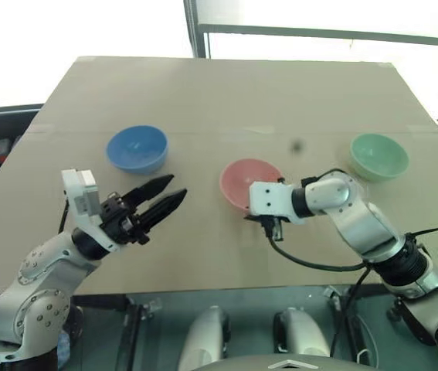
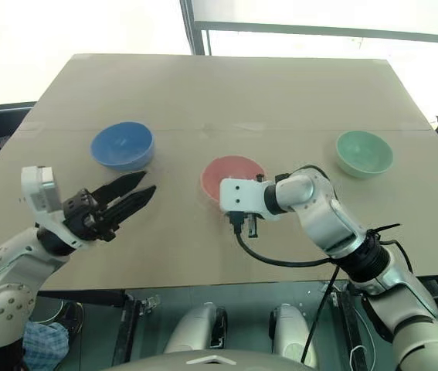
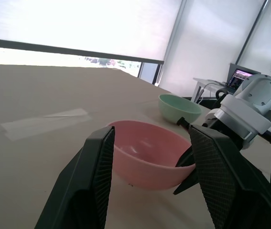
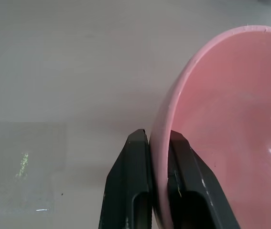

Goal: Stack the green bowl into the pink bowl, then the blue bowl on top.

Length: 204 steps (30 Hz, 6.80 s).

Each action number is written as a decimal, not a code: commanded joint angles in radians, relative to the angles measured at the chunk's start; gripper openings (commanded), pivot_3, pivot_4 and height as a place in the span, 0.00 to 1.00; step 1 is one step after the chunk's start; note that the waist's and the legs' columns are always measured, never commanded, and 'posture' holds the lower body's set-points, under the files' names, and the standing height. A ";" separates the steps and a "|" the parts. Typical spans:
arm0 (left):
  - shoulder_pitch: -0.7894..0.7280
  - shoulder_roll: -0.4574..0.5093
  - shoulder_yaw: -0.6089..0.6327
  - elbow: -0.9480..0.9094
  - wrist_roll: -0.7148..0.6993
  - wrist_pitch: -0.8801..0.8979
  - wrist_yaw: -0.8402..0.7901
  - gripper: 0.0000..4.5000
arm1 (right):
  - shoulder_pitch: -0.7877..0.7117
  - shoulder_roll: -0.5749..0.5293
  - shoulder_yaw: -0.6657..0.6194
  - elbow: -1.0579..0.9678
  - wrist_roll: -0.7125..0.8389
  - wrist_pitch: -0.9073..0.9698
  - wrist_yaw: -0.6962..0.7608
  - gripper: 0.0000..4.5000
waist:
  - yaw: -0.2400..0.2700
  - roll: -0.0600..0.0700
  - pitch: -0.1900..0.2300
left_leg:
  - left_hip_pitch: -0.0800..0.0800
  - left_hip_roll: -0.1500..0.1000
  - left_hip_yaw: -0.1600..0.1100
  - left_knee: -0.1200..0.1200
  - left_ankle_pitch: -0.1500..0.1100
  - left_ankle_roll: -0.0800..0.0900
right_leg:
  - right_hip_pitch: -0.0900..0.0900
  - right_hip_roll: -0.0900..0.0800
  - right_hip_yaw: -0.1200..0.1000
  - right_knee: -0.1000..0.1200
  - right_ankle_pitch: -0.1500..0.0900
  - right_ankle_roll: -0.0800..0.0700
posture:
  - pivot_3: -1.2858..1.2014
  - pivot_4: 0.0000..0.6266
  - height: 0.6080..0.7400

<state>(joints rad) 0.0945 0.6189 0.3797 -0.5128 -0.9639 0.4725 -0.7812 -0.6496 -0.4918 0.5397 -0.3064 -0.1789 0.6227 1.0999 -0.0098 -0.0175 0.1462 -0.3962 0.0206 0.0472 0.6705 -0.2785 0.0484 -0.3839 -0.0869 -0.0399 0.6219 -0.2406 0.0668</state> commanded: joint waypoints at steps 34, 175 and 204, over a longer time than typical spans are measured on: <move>-0.197 -0.043 -0.143 0.057 -0.006 0.020 -0.066 0.58 | 0.189 -0.244 -0.574 0.330 0.158 -0.032 -0.419 0.98 | 0.007 0.000 0.001 | -0.001 0.000 0.002 0.000 0.000 0.001 | 0.000 0.001 0.001 -0.001 0.000 0.000 | 0.52 0.24 1.00; -0.579 0.189 -0.357 0.715 0.906 -0.200 0.033 0.02 | 0.466 -0.365 -0.863 -0.217 0.898 0.014 -0.154 0.73 | 0.025 -0.003 0.001 | -0.003 0.001 0.001 0.004 -0.002 0.003 | -0.001 0.000 0.001 0.003 0.000 0.001 | 0.52 0.24 1.00; -0.850 -0.034 -0.708 0.326 0.684 -0.166 -0.472 0.01 | 0.456 -0.345 -0.838 -0.227 0.899 0.001 -0.210 0.73 | 0.022 -0.003 0.002 | -0.003 0.001 0.002 0.010 -0.004 0.007 | 0.002 0.001 0.001 0.003 0.000 0.001 | 0.52 0.24 1.00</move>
<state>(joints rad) -0.7501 0.5649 -0.3305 -0.1362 -0.2701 0.2992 -1.2249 -0.1839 -0.8369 -0.2801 -0.5024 0.7115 0.6412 0.9001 0.0126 -0.0204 0.1481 -0.3988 0.0214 0.0488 0.6807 -0.2820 0.0550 -0.3817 -0.0850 -0.0387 0.6250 -0.2407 0.0677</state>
